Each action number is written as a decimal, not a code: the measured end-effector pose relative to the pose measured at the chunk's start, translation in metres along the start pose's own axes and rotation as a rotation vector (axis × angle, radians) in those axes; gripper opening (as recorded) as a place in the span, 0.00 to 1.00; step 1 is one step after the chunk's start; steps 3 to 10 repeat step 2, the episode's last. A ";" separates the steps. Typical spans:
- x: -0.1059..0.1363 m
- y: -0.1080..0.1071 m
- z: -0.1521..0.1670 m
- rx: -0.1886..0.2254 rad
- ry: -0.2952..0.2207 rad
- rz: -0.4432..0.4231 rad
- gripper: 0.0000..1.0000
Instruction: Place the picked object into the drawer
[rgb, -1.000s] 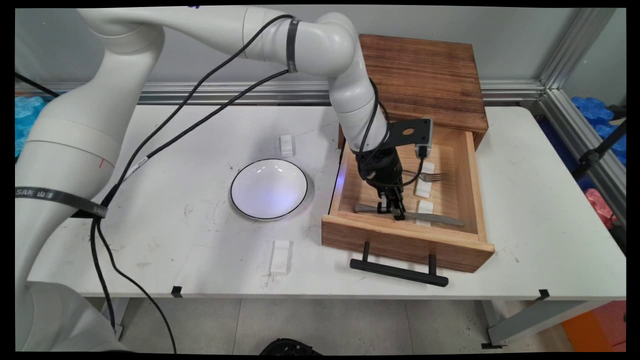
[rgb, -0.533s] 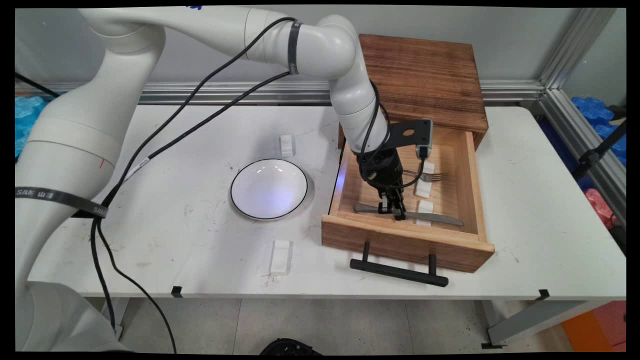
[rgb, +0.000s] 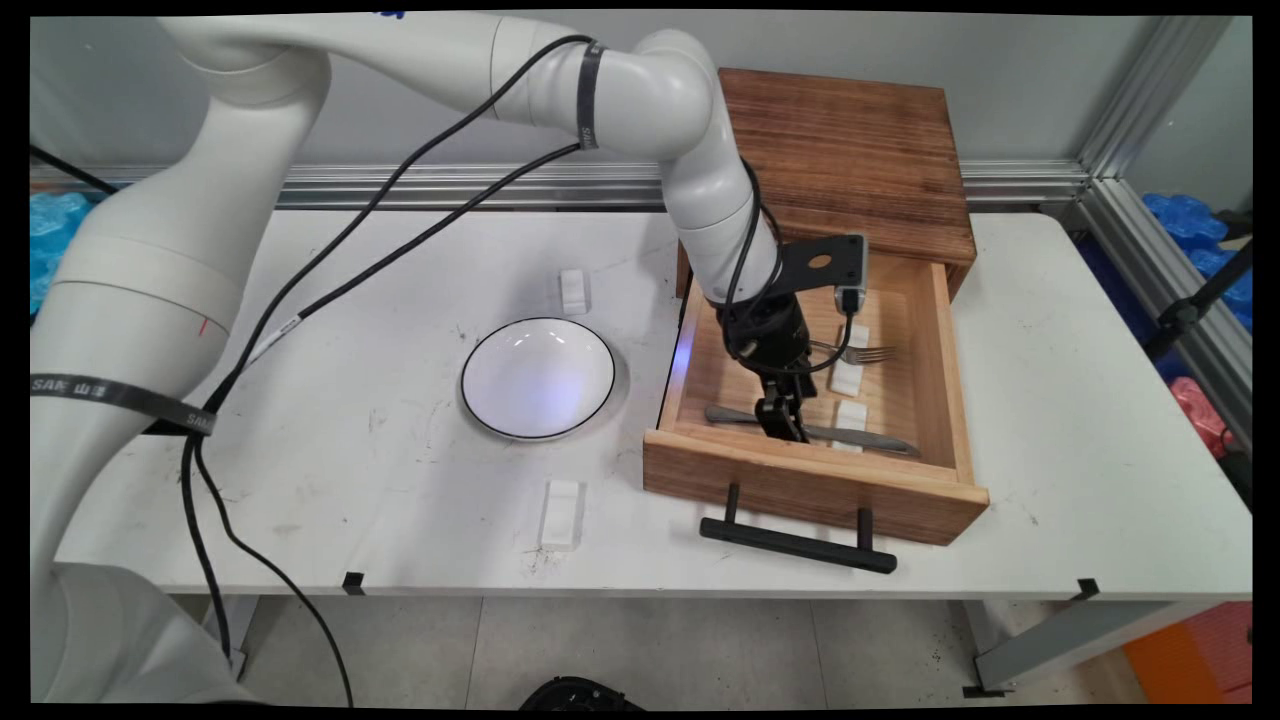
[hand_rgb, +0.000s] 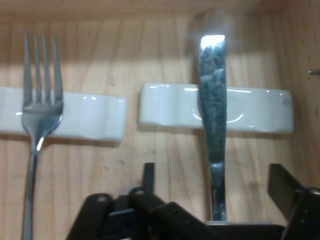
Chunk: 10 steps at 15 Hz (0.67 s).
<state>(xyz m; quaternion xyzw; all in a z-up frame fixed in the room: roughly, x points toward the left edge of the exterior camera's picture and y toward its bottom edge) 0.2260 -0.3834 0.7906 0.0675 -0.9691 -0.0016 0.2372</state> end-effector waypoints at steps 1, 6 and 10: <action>0.000 -0.001 -0.001 0.004 0.001 -0.001 1.00; 0.000 -0.001 -0.001 0.007 0.002 -0.003 1.00; 0.000 -0.001 -0.001 0.007 0.002 -0.003 1.00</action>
